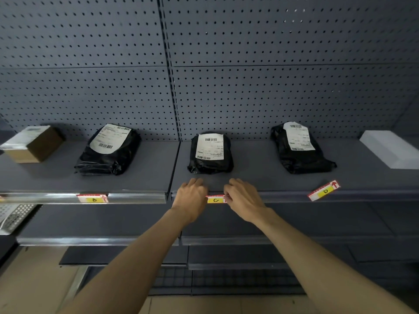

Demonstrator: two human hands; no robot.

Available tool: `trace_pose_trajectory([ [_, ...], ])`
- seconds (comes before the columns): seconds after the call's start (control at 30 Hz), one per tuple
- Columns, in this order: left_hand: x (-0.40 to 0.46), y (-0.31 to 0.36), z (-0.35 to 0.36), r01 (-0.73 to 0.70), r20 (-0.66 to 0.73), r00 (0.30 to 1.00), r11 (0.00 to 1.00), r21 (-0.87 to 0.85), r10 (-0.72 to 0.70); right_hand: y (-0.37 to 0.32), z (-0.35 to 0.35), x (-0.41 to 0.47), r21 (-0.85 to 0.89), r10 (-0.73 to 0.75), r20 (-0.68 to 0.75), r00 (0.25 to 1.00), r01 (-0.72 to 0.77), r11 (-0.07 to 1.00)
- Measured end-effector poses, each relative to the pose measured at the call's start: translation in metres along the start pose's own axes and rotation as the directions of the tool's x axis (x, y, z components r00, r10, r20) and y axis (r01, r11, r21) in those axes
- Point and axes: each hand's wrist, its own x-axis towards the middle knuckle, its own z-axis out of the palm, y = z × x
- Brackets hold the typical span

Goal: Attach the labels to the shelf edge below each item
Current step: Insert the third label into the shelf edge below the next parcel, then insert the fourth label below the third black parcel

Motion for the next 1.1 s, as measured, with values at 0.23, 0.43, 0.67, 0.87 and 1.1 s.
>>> trace_pose_trajectory([
  [0.23,0.011,0.022,-0.04,-0.01,0.008,1.0,0.997,-0.08,0.011,0.044,-0.051,-0.029,-0.039,0.093,-0.02,0.996,-0.093,0.995],
  [0.43,0.042,0.08,-0.061,-0.023,-0.022,1.0,0.996,-0.087,0.022,0.109,-0.095,-0.059,-0.057,0.201,-0.053,0.978,-0.204,0.977],
  [0.67,0.072,0.175,-0.061,0.052,-0.017,0.998,0.991,-0.123,-0.054,0.184,-0.119,-0.091,-0.058,0.192,-0.043,0.981,-0.194,0.979],
  [0.87,0.088,0.252,-0.055,0.089,-0.002,0.996,0.989,-0.117,-0.09,0.237,-0.116,-0.115,-0.057,0.102,-0.041,0.994,-0.105,0.993],
  [1.1,0.105,0.296,-0.022,0.067,-0.012,0.998,0.996,-0.053,-0.067,0.266,-0.098,-0.127,-0.039,0.027,-0.053,0.998,-0.029,0.999],
])
